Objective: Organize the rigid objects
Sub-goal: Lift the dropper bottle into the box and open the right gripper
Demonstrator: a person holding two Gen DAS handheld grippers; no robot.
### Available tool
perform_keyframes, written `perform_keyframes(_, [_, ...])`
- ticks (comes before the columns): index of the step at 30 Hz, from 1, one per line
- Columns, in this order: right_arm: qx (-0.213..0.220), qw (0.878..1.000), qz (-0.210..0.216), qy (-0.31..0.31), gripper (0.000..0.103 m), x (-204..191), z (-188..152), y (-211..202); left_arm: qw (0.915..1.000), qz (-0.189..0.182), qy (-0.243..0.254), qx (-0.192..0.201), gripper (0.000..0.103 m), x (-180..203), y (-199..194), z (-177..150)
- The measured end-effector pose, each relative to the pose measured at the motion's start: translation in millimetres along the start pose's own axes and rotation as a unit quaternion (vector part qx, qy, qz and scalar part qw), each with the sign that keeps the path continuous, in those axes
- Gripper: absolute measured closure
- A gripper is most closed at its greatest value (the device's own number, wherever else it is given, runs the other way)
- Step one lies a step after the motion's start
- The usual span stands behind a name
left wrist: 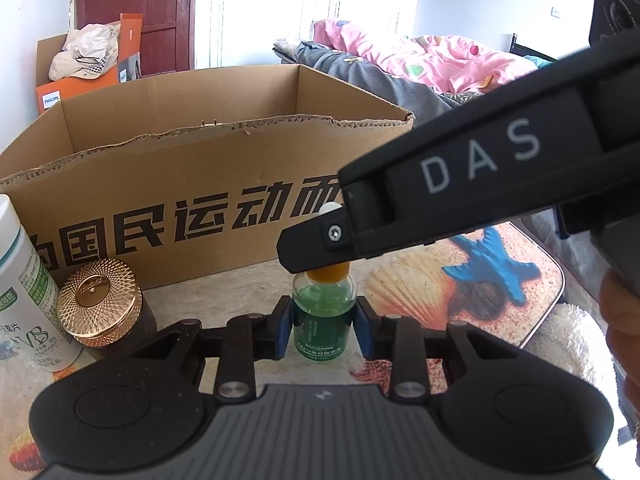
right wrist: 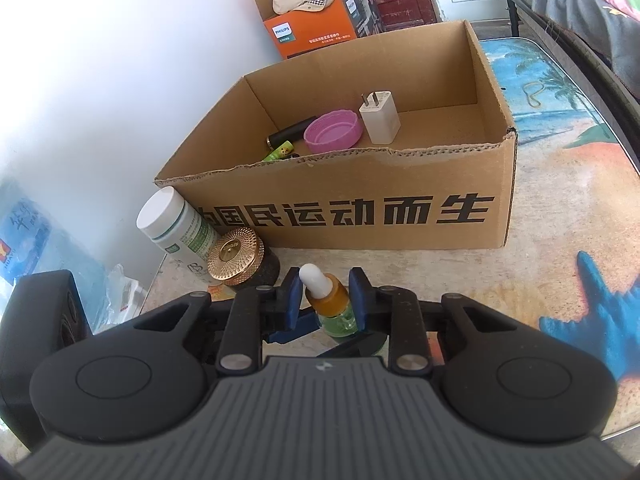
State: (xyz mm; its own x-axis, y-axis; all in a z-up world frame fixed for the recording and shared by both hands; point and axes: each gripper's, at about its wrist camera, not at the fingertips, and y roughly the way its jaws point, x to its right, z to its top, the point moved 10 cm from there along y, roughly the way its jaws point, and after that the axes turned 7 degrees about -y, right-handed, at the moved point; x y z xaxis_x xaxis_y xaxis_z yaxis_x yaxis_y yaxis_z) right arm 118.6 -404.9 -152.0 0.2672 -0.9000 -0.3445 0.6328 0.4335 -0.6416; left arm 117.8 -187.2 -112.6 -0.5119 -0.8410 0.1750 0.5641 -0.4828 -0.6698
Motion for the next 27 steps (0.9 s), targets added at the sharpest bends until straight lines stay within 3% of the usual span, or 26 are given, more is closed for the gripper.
perform_keyframes(9, [-0.001, 1.000, -0.004, 0.003, 0.076, 2.7, -2.6, 0.2, 1.0000, 0.003, 0.005, -0.003, 0.068, -0.9, 9.4, 0.3])
perform_keyframes(16, [0.003, 1.000, -0.007, -0.007, 0.081, -0.9, -3.0, -2.8, 0.9999, 0.008, 0.013, 0.002, 0.070, 2.4, 8.5, -0.2])
perform_keyframes(22, [0.017, 0.999, -0.003, -0.027, 0.081, -14.7, 6.1, -17.0, 0.9996, 0.012, 0.017, 0.020, 0.070, 2.8, -11.8, 7.9])
perform_keyframes(27, [0.048, 0.997, 0.013, -0.061, 0.082, -37.5, 32.9, -41.2, 0.9977, 0.026, 0.030, 0.054, 0.070, 0.7, -42.1, 33.1])
